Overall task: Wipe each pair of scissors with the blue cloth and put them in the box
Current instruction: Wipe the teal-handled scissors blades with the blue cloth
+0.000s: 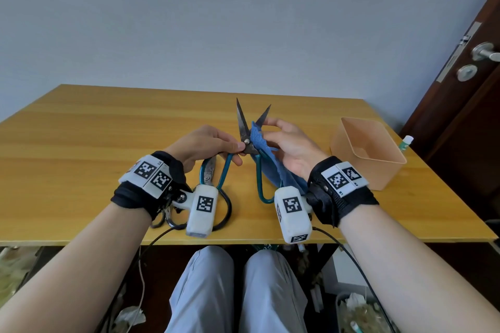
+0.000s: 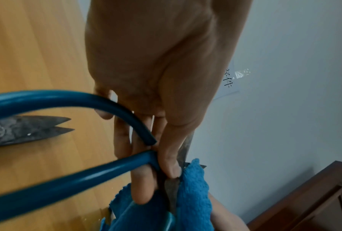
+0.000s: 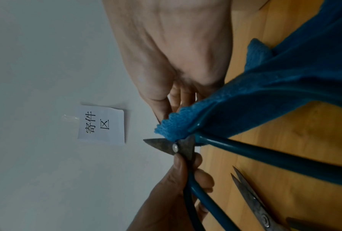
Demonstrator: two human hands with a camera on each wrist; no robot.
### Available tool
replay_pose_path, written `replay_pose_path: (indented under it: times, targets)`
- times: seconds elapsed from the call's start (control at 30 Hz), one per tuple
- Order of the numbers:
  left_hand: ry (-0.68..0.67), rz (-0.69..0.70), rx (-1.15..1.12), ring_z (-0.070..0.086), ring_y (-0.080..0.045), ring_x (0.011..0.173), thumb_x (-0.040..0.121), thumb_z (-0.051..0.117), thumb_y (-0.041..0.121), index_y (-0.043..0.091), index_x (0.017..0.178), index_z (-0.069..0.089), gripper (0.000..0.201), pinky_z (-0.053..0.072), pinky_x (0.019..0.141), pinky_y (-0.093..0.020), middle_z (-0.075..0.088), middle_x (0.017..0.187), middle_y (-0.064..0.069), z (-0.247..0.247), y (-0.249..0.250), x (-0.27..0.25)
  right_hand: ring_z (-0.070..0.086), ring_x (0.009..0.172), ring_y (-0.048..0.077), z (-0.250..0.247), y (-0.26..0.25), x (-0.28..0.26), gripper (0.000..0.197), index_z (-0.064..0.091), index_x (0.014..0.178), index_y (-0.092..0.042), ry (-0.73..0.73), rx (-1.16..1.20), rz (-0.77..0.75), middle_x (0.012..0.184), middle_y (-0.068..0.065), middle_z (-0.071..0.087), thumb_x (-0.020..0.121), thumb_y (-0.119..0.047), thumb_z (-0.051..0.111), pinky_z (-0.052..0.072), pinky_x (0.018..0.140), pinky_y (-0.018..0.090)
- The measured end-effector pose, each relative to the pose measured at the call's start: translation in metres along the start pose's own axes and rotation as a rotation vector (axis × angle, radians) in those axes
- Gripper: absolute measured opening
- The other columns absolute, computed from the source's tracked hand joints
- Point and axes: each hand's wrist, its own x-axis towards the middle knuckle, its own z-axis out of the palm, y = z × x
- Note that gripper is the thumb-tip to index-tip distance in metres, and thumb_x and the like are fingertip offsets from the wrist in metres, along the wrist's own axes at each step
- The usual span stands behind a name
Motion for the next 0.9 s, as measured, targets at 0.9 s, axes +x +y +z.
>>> replay_pose_path:
  times: [0.9]
  targets:
    - [-0.019,0.063,0.04,0.066,-0.005,0.089,0.096,0.066,0.031,0.016,0.071,0.069,0.03,0.037,0.087,-0.031,0.075,0.1,-0.015,0.011,0.0,-0.001,0.066,0.083,0.031,-0.006,0.006,0.005,0.032,0.058,0.122,-0.012,-0.025,0.023,0.015,0.105,0.017,0.07,0.096,0.005,0.052,0.055,0.075,0.042]
